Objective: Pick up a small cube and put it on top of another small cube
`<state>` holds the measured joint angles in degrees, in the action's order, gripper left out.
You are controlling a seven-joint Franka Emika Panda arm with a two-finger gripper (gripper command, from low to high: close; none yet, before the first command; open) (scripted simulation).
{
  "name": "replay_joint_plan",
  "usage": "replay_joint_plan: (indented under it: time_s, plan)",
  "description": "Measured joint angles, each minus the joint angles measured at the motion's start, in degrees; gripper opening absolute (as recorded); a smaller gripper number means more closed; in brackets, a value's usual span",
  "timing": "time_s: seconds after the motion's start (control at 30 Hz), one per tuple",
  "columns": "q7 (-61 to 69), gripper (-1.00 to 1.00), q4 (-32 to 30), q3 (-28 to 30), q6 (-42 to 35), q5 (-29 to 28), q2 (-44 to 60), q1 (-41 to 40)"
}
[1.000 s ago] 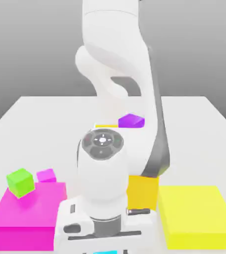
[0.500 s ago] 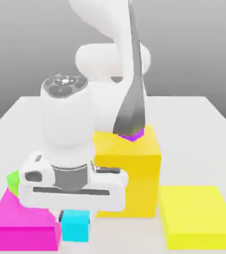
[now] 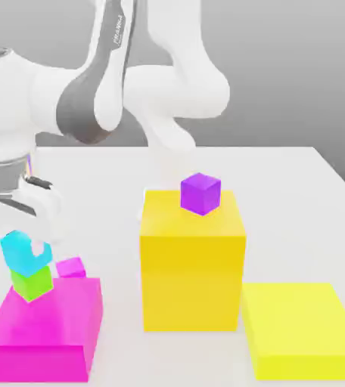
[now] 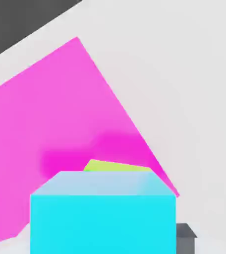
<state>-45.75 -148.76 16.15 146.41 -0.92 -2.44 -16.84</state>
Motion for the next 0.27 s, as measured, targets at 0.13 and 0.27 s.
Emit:
replay_joint_plan:
  time_s: [0.13, 0.27]
  plan:
    - [0.12, 1.0, -0.2, 0.03, 0.86, 0.17, 0.67, 0.0]
    - [-1.47, 1.0, 1.26, -0.29, -5.94, -1.95, -4.82, -0.4]
